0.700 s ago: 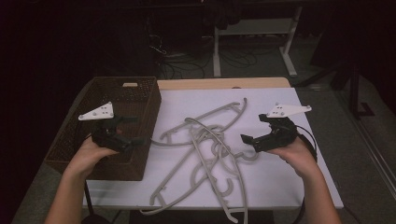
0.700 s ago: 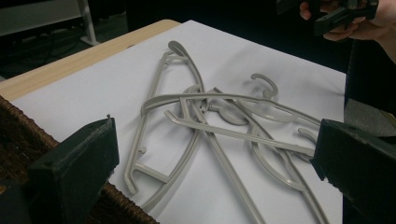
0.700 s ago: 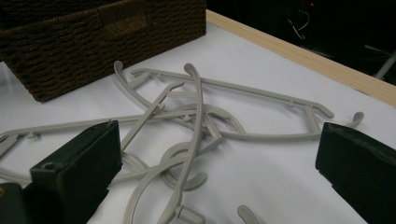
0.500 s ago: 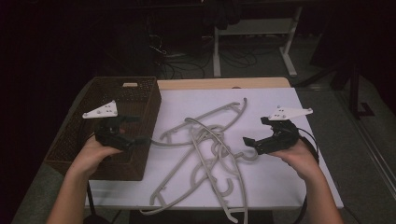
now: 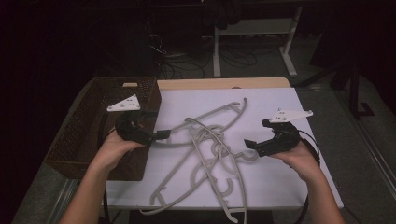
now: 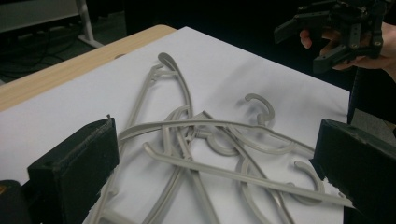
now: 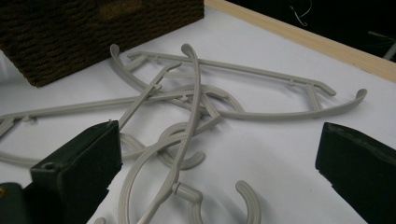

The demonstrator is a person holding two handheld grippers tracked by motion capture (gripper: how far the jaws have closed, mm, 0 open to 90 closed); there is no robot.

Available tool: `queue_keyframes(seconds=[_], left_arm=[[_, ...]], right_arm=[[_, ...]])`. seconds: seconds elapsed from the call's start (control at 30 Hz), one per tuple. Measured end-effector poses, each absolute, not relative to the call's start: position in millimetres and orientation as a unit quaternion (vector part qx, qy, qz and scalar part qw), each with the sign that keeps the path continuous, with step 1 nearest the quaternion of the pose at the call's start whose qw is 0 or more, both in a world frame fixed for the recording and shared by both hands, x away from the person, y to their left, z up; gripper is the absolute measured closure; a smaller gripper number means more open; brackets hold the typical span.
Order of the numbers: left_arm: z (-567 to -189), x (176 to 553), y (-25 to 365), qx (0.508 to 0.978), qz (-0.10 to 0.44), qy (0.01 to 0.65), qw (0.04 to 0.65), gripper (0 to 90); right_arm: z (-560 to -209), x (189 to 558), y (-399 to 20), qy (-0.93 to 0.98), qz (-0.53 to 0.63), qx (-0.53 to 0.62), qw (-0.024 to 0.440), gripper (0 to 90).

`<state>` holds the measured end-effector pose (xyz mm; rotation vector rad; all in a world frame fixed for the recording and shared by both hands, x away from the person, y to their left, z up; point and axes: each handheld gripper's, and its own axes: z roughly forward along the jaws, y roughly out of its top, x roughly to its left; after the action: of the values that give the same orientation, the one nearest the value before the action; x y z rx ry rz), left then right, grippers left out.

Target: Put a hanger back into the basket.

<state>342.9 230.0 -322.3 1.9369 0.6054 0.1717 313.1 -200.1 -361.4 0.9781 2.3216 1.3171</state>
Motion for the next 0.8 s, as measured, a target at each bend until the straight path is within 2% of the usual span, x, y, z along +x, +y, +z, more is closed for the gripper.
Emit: queue_keyframes(seconds=[0.23,0.3,0.47,0.53,0.6,0.8], left_arm=[[-327,350,194,0.817,0.07,0.253,0.514,0.1],[-327,350,194,0.817,0.07,0.253,0.514,0.1],[-342,358,168,0.83,0.08,0.263,0.485,0.6],[-350,361,162,0.833,0.084,0.269,0.475,5.6],[-358,365,157,0.833,0.084,0.278,0.47,6.9],[-383,375,147,0.844,0.094,0.299,0.435,26.2]], right_arm=[[-366,313,-198,0.813,0.453,0.337,0.145,0.1],[-367,313,-198,0.813,0.452,0.337,0.144,0.1],[-368,313,-199,0.811,0.454,0.339,0.143,0.1],[-368,312,-200,0.811,0.454,0.34,0.143,0.1],[-368,312,-201,0.81,0.455,0.341,0.143,0.1],[-369,313,-202,0.811,0.454,0.341,0.14,0.2]])
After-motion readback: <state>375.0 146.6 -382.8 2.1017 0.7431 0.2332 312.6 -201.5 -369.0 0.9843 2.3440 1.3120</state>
